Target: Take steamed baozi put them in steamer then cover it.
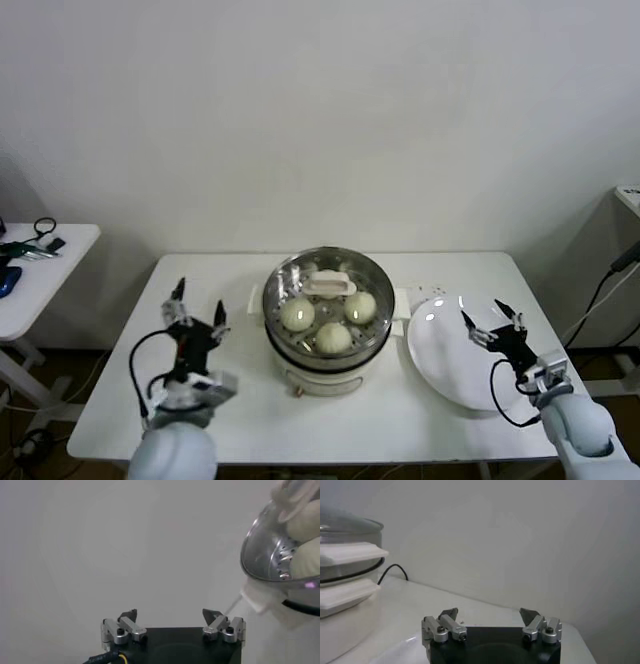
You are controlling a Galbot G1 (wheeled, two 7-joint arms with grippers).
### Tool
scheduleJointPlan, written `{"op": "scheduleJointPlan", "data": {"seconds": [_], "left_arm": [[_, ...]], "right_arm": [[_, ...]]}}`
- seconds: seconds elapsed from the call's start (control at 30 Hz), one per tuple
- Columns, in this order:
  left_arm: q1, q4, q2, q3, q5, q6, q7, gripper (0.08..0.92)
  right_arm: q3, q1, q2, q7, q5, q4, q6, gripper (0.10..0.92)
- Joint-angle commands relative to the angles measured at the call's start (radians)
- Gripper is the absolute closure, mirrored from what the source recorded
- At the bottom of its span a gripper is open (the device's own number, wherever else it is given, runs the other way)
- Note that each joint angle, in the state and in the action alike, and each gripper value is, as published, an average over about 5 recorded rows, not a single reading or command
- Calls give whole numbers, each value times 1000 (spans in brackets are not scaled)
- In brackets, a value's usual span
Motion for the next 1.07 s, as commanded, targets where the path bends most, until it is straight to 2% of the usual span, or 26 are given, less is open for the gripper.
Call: {"op": "scheduleJointPlan", "data": {"seconds": [0.03, 0.17, 0.37, 0.77, 1.07], "left_arm": [[218, 127, -75, -371, -688, -705, -105, 177], [214, 217, -104, -380, -771, -742, -72, 177], [206, 279, -138, -377, -788, -713, -43, 177], [227, 273, -149, -395, -757, -728, 31, 177], [234, 255, -149, -394, -740, -718, 54, 177]], "right_arm": [[14, -47, 31, -1, 3, 46, 18, 203], [20, -63, 45, 0, 4, 63, 20, 203], [35, -79, 66, -26, 40, 65, 79, 203], [50, -91, 102, -32, 34, 64, 88, 203], [59, -92, 106, -33, 22, 65, 89, 203]]}}
